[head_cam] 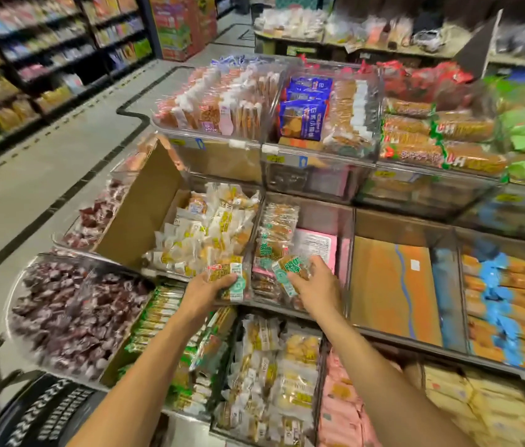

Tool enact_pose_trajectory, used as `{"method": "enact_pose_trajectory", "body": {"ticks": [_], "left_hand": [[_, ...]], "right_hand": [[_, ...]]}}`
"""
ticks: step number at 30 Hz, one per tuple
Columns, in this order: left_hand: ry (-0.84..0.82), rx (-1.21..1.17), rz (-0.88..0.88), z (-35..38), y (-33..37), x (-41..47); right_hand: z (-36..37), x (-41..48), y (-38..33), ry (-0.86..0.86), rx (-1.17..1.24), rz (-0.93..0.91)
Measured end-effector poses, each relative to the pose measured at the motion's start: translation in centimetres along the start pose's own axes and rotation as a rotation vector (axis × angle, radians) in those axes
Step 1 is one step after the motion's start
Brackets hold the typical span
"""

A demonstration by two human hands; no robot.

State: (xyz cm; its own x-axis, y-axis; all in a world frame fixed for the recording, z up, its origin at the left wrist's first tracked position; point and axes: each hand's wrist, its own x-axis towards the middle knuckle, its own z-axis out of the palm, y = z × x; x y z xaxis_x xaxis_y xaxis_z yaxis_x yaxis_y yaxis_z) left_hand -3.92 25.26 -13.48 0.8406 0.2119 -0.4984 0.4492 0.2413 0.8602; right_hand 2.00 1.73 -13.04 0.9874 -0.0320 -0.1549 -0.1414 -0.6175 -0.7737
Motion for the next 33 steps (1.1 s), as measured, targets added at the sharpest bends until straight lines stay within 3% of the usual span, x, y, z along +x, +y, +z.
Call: {"method": "enact_pose_trajectory", "body": {"ticks": [5,8,13,18,21,29,33], "left_hand": [[-0.089,-0.002,-0.043,-1.9,-0.2,0.6],[-0.150,0.008,-0.054,-2.1,-0.2,0.7],[-0.196,0.047,-0.044,-2.3,0.1,0.7],[-0.219,0.045,-0.068,-2.4,0.3,0.8],[-0.205,0.063,-0.074,-2.7,0.4,0.8],[-0.201,0.119,-0.031,-2.8,0.3,1.1],[-0.210,0.123,-0.024,-2.7,0.9,0.9]], "right_hand": [[3.3,0.5,-1.8,-0.056,-0.402,-0.188],[5.4,1.2,-2.0,-0.118,-0.501,-0.265],[6.8,1.4,-1.5,-0.080,-0.379,-0.143],[6.4,1.2,-0.8,0.087,-0.053,0.132],[5.9,1.7,-1.1,0.023,-0.041,0.243],[6.0,1.7,-0.4,-0.028,0.146,0.198],[5.8,1.9,-0.4,-0.026,0.117,0.227]]}}
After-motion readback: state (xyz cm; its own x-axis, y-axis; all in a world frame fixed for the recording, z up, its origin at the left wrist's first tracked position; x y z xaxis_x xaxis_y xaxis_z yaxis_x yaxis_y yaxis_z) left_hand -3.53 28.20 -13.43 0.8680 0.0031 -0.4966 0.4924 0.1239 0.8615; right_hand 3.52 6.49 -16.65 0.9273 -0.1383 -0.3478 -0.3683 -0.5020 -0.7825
